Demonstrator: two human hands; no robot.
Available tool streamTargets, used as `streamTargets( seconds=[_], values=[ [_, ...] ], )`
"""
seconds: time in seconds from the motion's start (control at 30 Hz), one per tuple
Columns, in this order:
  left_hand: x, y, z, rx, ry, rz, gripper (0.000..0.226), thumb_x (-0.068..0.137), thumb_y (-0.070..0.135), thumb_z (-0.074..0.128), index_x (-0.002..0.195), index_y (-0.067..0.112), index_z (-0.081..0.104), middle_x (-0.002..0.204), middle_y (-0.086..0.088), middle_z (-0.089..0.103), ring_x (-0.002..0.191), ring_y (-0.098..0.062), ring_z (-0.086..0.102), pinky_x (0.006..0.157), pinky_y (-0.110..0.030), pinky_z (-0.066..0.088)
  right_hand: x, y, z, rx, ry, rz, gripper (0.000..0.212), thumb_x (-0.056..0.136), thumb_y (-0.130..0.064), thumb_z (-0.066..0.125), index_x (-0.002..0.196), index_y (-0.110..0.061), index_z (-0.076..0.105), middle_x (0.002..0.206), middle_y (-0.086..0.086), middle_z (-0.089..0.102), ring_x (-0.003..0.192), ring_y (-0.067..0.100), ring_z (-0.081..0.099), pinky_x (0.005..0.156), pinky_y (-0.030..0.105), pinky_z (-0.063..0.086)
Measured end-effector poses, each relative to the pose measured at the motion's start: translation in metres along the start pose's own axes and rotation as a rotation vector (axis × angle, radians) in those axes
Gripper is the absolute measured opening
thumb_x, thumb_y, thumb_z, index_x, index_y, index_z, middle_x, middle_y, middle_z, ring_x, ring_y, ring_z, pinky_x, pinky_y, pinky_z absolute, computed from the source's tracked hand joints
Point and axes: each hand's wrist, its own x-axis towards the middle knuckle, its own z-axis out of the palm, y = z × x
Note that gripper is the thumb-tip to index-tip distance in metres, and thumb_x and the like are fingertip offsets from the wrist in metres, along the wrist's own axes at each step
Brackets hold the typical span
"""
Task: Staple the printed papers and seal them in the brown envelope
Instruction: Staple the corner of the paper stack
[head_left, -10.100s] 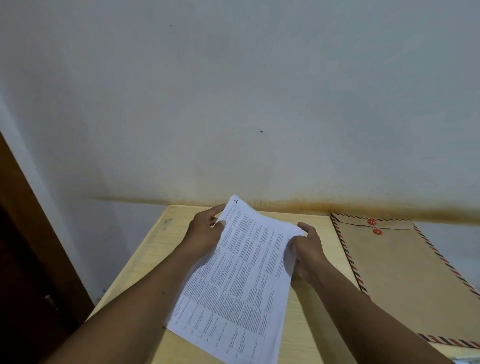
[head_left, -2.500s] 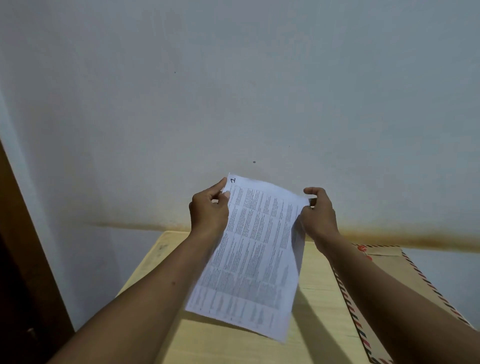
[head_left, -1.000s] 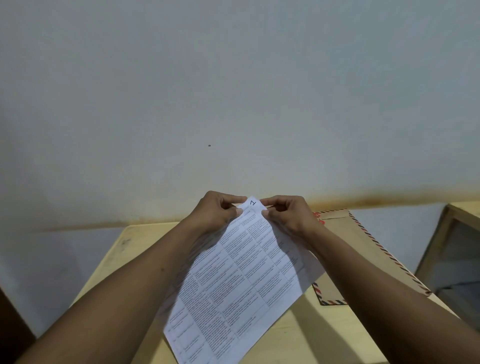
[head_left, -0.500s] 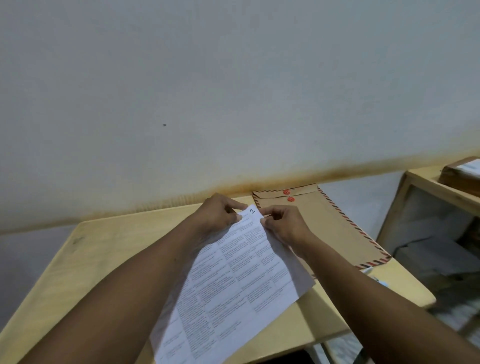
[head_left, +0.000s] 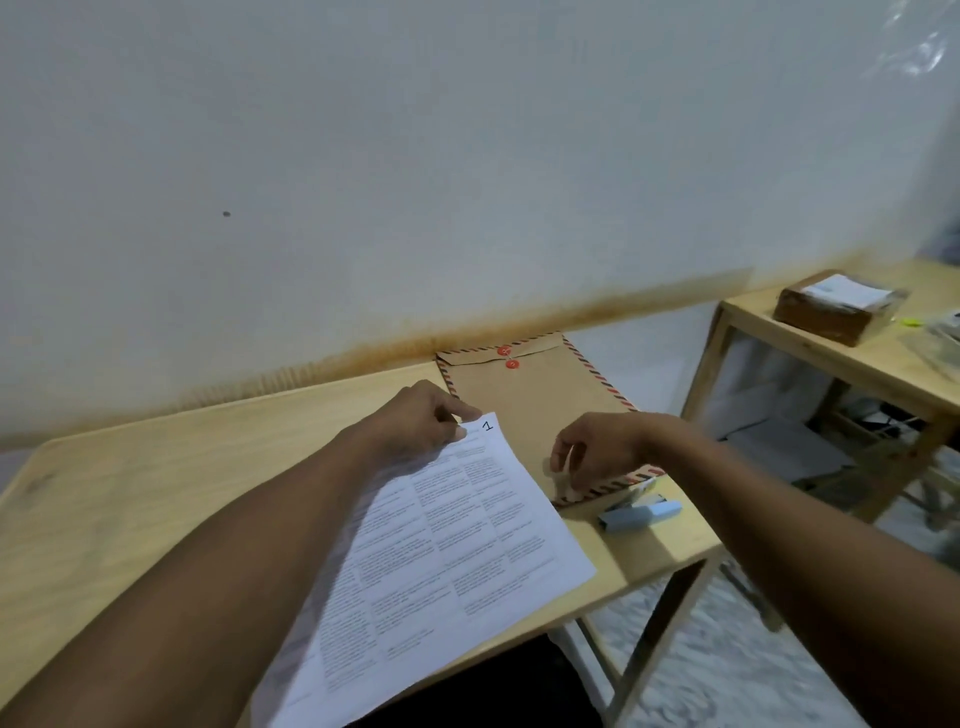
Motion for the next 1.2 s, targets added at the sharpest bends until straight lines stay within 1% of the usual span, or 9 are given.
streamTargets(
  seconds=[0.13, 0.2, 0.33, 0.5, 0.63, 0.73, 0.97, 1.1, 1.2],
  values=[
    [-0.003, 0.011, -0.001, 0.062, 0.012, 0.026, 0.034, 0.095, 0.013, 0.071, 0.125, 0.027, 0.075, 0.103, 0.007, 0.078, 0.104, -0.01, 0.068, 0.085, -0.02, 0.042, -0.009, -0.002, 0.004, -0.167, -0.185, 0.098, 0.058, 0.07, -0.021, 0.087, 0.123, -0.021, 0.064, 0.123, 0.001, 0.062, 0.105, 0.023, 0.057, 0.088, 0.037, 0.051],
    [-0.006, 0.014, 0.0, 0.057, 0.036, 0.04, 0.034, 0.095, 0.013, 0.071, 0.126, 0.026, 0.074, 0.108, 0.011, 0.074, 0.11, -0.01, 0.066, 0.09, -0.021, 0.041, -0.012, -0.004, 0.01, -0.265, -0.192, 0.12, 0.063, 0.071, -0.021, 0.088, 0.128, -0.019, 0.06, 0.122, 0.003, 0.058, 0.102, 0.024, 0.054, 0.085, 0.036, 0.049],
    [-0.013, 0.016, 0.001, 0.007, 0.104, 0.086, 0.034, 0.095, 0.012, 0.07, 0.125, 0.026, 0.074, 0.119, 0.007, 0.074, 0.113, -0.01, 0.066, 0.097, -0.026, 0.046, -0.014, -0.002, 0.019, -0.329, -0.07, 0.132, 0.044, 0.077, -0.018, 0.082, 0.118, -0.016, 0.067, 0.107, 0.002, 0.064, 0.097, 0.025, 0.062, 0.079, 0.037, 0.055],
    [-0.022, 0.02, -0.004, -0.088, 0.2, 0.116, 0.033, 0.097, 0.014, 0.068, 0.126, 0.028, 0.074, 0.106, 0.011, 0.075, 0.099, -0.002, 0.066, 0.086, -0.019, 0.042, -0.008, 0.009, 0.016, -0.227, 0.165, 0.071, 0.02, 0.082, -0.022, 0.072, 0.101, -0.024, 0.071, 0.103, 0.002, 0.068, 0.089, 0.022, 0.066, 0.081, 0.039, 0.06],
    [-0.024, 0.021, -0.005, -0.105, 0.228, 0.126, 0.032, 0.097, 0.015, 0.068, 0.127, 0.028, 0.073, 0.1, 0.013, 0.073, 0.094, 0.005, 0.064, 0.078, -0.012, 0.042, -0.003, 0.002, 0.013, -0.098, 0.283, -0.017, 0.019, 0.088, -0.033, 0.071, 0.104, -0.024, 0.07, 0.104, -0.003, 0.062, 0.092, 0.018, 0.063, 0.081, 0.033, 0.057],
    [-0.027, 0.02, -0.005, -0.134, 0.23, 0.126, 0.032, 0.097, 0.016, 0.069, 0.125, 0.03, 0.074, 0.102, 0.007, 0.075, 0.093, 0.002, 0.065, 0.082, -0.017, 0.042, 0.006, -0.009, 0.013, -0.044, 0.328, -0.053, 0.018, 0.09, -0.034, 0.07, 0.104, -0.022, 0.069, 0.107, -0.001, 0.064, 0.093, 0.017, 0.062, 0.081, 0.032, 0.056],
    [-0.041, 0.015, -0.025, -0.082, 0.19, 0.091, 0.033, 0.098, 0.014, 0.066, 0.126, 0.03, 0.073, 0.108, 0.01, 0.075, 0.095, 0.006, 0.063, 0.08, -0.015, 0.043, 0.034, -0.038, 0.019, 0.011, 0.427, -0.019, 0.032, 0.09, -0.033, 0.072, 0.116, -0.016, 0.064, 0.117, 0.006, 0.062, 0.097, 0.022, 0.059, 0.075, 0.028, 0.047],
    [-0.048, -0.001, -0.035, -0.058, 0.144, 0.065, 0.032, 0.096, 0.013, 0.068, 0.122, 0.031, 0.075, 0.116, 0.012, 0.076, 0.11, -0.004, 0.068, 0.101, -0.031, 0.053, 0.047, -0.044, 0.031, 0.014, 0.467, 0.025, 0.035, 0.09, -0.036, 0.069, 0.117, -0.015, 0.062, 0.119, 0.009, 0.061, 0.094, 0.023, 0.057, 0.075, 0.032, 0.047],
    [-0.047, -0.011, -0.038, -0.035, 0.122, 0.041, 0.031, 0.095, 0.015, 0.07, 0.121, 0.032, 0.076, 0.117, 0.008, 0.077, 0.113, -0.01, 0.069, 0.106, -0.042, 0.053, 0.048, -0.047, 0.037, 0.013, 0.454, 0.045, 0.036, 0.09, -0.038, 0.068, 0.115, -0.013, 0.062, 0.112, 0.008, 0.063, 0.087, 0.021, 0.056, 0.065, 0.028, 0.044]
  ],
)
